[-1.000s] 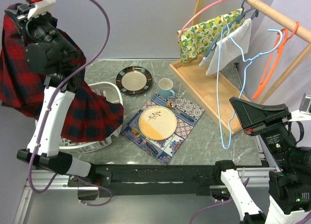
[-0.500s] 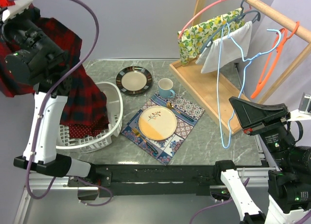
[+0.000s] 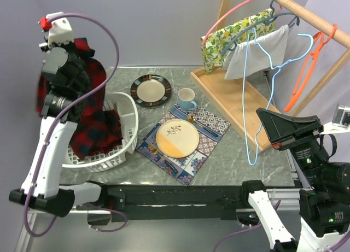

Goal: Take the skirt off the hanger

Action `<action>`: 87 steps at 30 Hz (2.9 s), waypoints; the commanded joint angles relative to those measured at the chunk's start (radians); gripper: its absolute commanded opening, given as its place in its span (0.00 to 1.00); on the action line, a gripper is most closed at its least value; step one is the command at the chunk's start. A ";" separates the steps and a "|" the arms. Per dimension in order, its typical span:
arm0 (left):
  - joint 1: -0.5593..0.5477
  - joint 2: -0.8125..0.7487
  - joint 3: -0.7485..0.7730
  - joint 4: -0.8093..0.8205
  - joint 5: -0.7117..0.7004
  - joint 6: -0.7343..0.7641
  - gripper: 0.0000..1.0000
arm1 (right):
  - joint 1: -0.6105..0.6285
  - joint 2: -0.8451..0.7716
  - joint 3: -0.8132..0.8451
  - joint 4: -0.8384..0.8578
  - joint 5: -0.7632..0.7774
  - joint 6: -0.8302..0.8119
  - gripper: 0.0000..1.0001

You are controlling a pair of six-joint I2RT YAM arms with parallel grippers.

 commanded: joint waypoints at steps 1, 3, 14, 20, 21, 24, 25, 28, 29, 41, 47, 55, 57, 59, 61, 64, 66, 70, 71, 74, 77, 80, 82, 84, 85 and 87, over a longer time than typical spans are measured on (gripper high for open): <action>-0.004 -0.148 0.018 -0.232 0.144 -0.370 0.01 | 0.002 -0.068 -0.002 0.053 0.011 -0.008 0.00; -0.004 -0.210 -0.049 -0.256 0.156 -0.455 0.01 | 0.001 -0.076 -0.012 0.055 0.018 -0.011 0.00; 0.037 -0.287 -0.416 -0.297 0.104 -0.652 0.01 | 0.003 -0.083 -0.022 0.042 0.032 -0.029 0.00; 0.168 -0.301 -0.690 -0.259 0.260 -0.906 0.01 | 0.003 -0.089 -0.024 0.024 0.050 -0.052 0.00; 0.223 -0.294 -0.750 -0.230 0.325 -0.934 0.01 | 0.001 -0.089 -0.025 0.023 0.050 -0.054 0.00; 0.315 -0.254 -0.801 -0.233 0.356 -1.047 0.01 | 0.001 -0.086 -0.030 0.009 0.054 -0.069 0.00; 0.329 -0.242 -0.807 -0.239 0.362 -1.069 0.01 | 0.001 -0.083 -0.030 0.001 0.055 -0.080 0.00; 0.354 -0.208 -0.824 -0.262 0.344 -1.162 0.01 | 0.003 -0.077 -0.027 -0.025 0.064 -0.101 0.00; 0.354 -0.203 -0.828 -0.280 0.338 -1.214 0.01 | 0.003 -0.076 -0.024 -0.031 0.067 -0.104 0.00; 0.354 -0.232 -0.697 -0.572 0.127 -1.405 0.72 | 0.003 -0.073 -0.021 -0.040 0.077 -0.107 0.00; 0.354 -0.241 -0.456 -0.681 0.101 -1.351 0.90 | 0.003 -0.080 -0.025 -0.028 0.080 -0.095 0.00; 0.354 -0.277 -0.574 -0.330 0.515 -1.118 0.83 | 0.003 -0.070 -0.032 -0.023 0.077 -0.091 0.00; 0.354 -0.264 -0.647 -0.238 0.639 -1.124 0.82 | 0.003 -0.065 -0.027 -0.042 0.089 -0.095 0.00; 0.355 -0.223 -0.707 -0.195 0.704 -1.132 0.82 | 0.003 -0.053 -0.015 -0.057 0.095 -0.106 0.00; 0.354 -0.185 -0.726 -0.219 0.683 -1.152 0.80 | 0.002 -0.041 -0.009 -0.076 0.103 -0.112 0.00; 0.355 -0.119 -0.776 -0.250 0.591 -1.204 0.78 | 0.003 -0.033 -0.006 -0.088 0.118 -0.123 0.00; 0.354 -0.090 -0.836 -0.248 0.568 -1.244 0.76 | 0.002 -0.027 -0.012 -0.099 0.138 -0.126 0.00; 0.354 -0.076 -0.934 -0.214 0.537 -1.357 0.74 | 0.003 -0.008 -0.022 -0.119 0.179 -0.127 0.00; 0.354 -0.076 -0.951 -0.216 0.529 -1.369 0.74 | 0.003 -0.004 -0.027 -0.119 0.188 -0.126 0.00; 0.354 -0.086 -0.927 -0.274 0.486 -1.419 0.76 | 0.003 0.018 -0.033 -0.123 0.207 -0.121 0.00; 0.354 -0.126 -0.852 -0.334 0.469 -1.425 0.80 | 0.002 0.045 -0.027 -0.129 0.241 -0.120 0.00; 0.354 -0.181 -0.775 -0.361 0.494 -1.385 0.87 | 0.003 0.065 -0.029 -0.129 0.313 -0.112 0.00; 0.354 -0.204 -0.735 -0.395 0.492 -1.365 0.87 | 0.001 0.073 -0.041 -0.117 0.359 -0.107 0.00; 0.355 -0.238 -0.686 -0.431 0.471 -1.342 0.88 | 0.002 0.087 -0.044 -0.109 0.397 -0.111 0.00; 0.354 -0.263 -0.666 -0.440 0.460 -1.336 0.88 | 0.001 0.090 -0.050 -0.105 0.405 -0.111 0.00; 0.355 -0.292 -0.658 -0.417 0.451 -1.276 0.89 | 0.003 0.107 -0.050 -0.096 0.420 -0.120 0.00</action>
